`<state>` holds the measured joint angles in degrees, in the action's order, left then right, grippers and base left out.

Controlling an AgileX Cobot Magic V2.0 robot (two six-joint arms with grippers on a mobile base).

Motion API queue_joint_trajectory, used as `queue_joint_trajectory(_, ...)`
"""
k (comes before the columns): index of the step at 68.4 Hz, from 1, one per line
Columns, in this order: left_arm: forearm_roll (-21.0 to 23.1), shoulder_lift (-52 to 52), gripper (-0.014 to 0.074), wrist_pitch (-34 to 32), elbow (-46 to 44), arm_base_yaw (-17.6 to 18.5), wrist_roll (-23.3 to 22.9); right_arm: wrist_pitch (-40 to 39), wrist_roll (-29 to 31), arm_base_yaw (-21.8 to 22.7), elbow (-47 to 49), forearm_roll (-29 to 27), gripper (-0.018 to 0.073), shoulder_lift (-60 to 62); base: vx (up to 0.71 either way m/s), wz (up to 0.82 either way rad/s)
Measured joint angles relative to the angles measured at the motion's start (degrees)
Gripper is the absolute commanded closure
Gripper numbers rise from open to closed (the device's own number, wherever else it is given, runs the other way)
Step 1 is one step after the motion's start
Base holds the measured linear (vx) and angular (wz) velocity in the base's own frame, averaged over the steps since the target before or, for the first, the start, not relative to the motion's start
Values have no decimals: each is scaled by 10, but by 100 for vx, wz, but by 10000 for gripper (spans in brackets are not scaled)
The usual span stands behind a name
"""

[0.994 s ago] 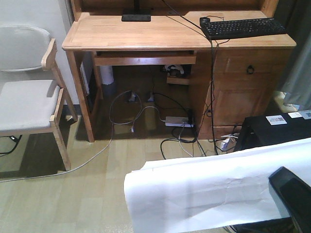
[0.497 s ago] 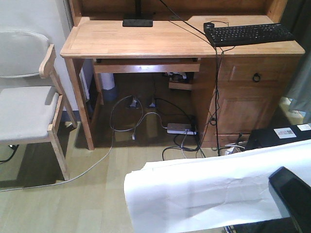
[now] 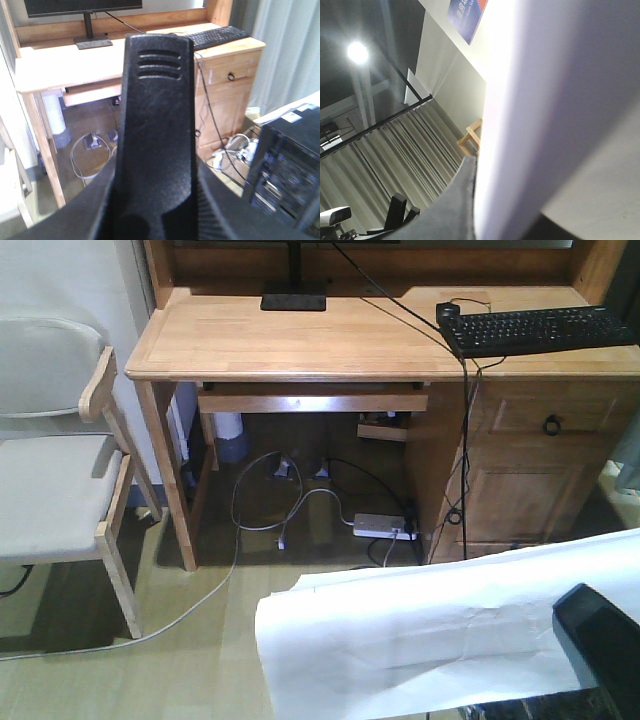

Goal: Grab stapler and paper to desk for stapling
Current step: 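Drive the base away from the shelf toward the wooden desk, then drive up to the desk edge holding stapler and paper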

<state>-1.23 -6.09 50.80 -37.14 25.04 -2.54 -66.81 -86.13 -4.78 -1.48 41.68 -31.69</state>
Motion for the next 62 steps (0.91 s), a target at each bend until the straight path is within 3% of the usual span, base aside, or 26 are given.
queue_joint_trajectory(62,0,0,603,0,0,0,0,0,0,0,0,0,564,0,19,-5)
